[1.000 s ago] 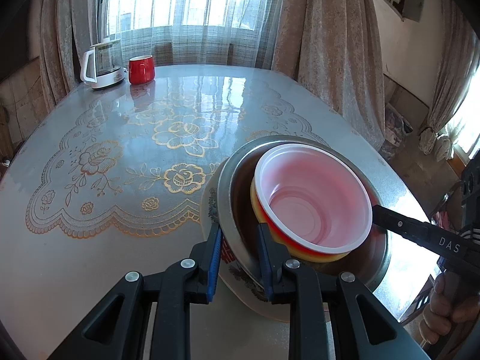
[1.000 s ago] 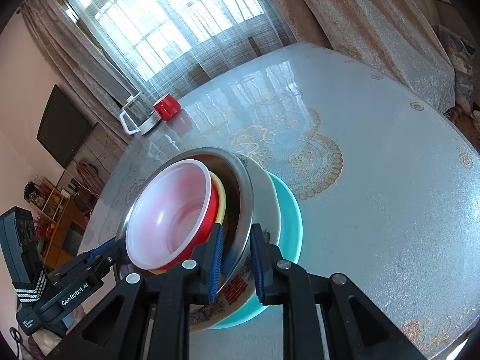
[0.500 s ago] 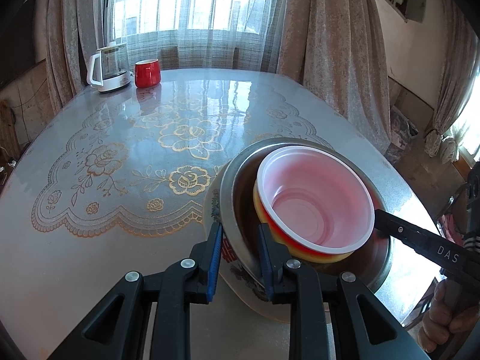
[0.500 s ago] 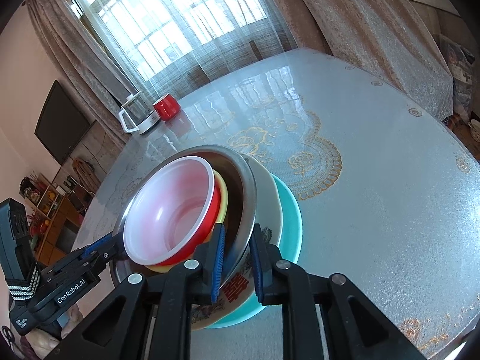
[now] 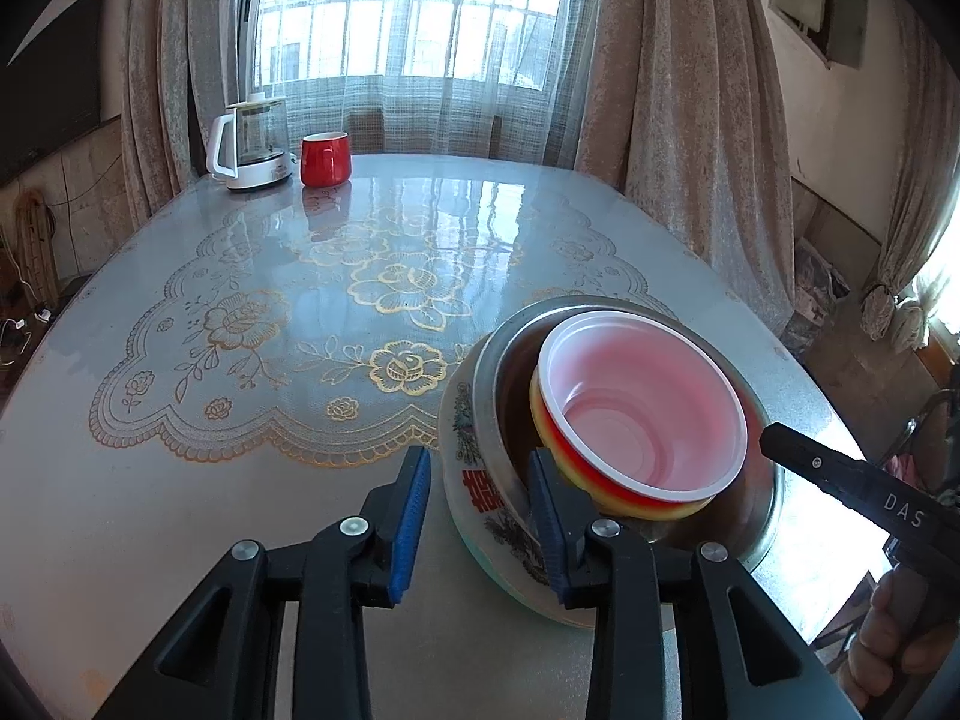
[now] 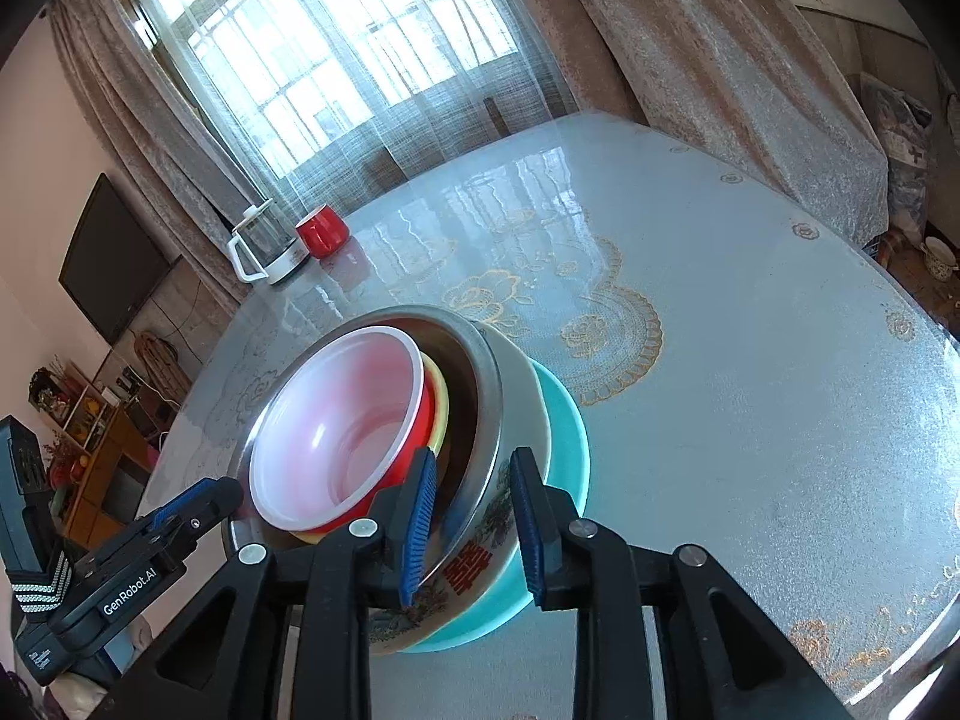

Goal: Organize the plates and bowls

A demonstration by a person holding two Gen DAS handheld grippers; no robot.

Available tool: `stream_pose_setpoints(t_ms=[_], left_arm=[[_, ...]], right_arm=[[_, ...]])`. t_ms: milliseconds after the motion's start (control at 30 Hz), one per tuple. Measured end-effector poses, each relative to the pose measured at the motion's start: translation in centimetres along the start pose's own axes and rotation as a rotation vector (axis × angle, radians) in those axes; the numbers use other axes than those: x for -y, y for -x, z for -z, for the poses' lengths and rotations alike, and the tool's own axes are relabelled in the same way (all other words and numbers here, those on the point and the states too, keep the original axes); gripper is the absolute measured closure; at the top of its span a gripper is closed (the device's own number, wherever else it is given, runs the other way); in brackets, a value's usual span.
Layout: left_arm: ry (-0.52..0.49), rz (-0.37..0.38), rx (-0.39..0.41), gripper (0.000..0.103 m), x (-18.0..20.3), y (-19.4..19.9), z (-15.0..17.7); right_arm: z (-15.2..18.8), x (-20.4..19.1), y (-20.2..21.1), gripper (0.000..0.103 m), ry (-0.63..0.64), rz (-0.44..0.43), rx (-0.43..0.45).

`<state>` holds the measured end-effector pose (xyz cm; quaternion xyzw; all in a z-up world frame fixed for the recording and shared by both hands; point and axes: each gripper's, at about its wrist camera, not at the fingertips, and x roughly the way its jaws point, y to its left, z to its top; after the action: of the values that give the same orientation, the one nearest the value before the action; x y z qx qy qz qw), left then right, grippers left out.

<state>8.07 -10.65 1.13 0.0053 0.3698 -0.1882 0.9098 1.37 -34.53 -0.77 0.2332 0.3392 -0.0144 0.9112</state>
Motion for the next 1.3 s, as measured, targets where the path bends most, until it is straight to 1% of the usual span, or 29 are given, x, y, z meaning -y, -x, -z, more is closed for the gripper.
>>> stream_pose_setpoints(t_ms=[167,400,467,633,833,967,1067,1133,1200,1300], left_arm=[[0.001,-0.044,0.061,0.060,-0.3,2.0,0.3],[-0.006,-0.084,0.118,0.054,-0.2,4.5,1.5],[-0.012,-0.088,0.133,0.050,-0.1,5.2,1.9],[-0.029,-0.115,0.169,0.045,0.1,6.3,2.4],[-0.038,-0.145,0.185,0.044,0.3,6.4,2.1],[-0.026,-0.152,0.178,0.043,0.2,6.1,2.3],[-0.019,-0.156,0.170,0.040,0.3,5.9,2.4],[-0.017,-0.155,0.171,0.040,0.3,6.0,2.4],[-0.024,-0.156,0.173,0.036,0.4,5.9,2.5],[-0.035,-0.158,0.174,0.036,0.5,5.8,2.5]], right_arm=[[0.2,-1.1,1.2,0.070,0.042,0.055,0.060],[1.6,-3.3,2.2,0.064,0.113,0.111,0.099],[2.1,-3.9,2.5,0.064,0.132,0.131,0.117],[3.0,-4.9,3.3,0.063,0.165,0.168,0.151],[2.9,-5.4,3.1,0.062,0.184,0.190,0.172],[3.0,-5.4,2.9,0.062,0.186,0.198,0.185],[3.0,-5.3,3.0,0.061,0.186,0.209,0.203],[3.0,-5.2,2.9,0.061,0.189,0.214,0.200],[3.0,-5.2,2.8,0.061,0.185,0.216,0.200],[3.0,-5.3,2.7,0.061,0.189,0.216,0.200]])
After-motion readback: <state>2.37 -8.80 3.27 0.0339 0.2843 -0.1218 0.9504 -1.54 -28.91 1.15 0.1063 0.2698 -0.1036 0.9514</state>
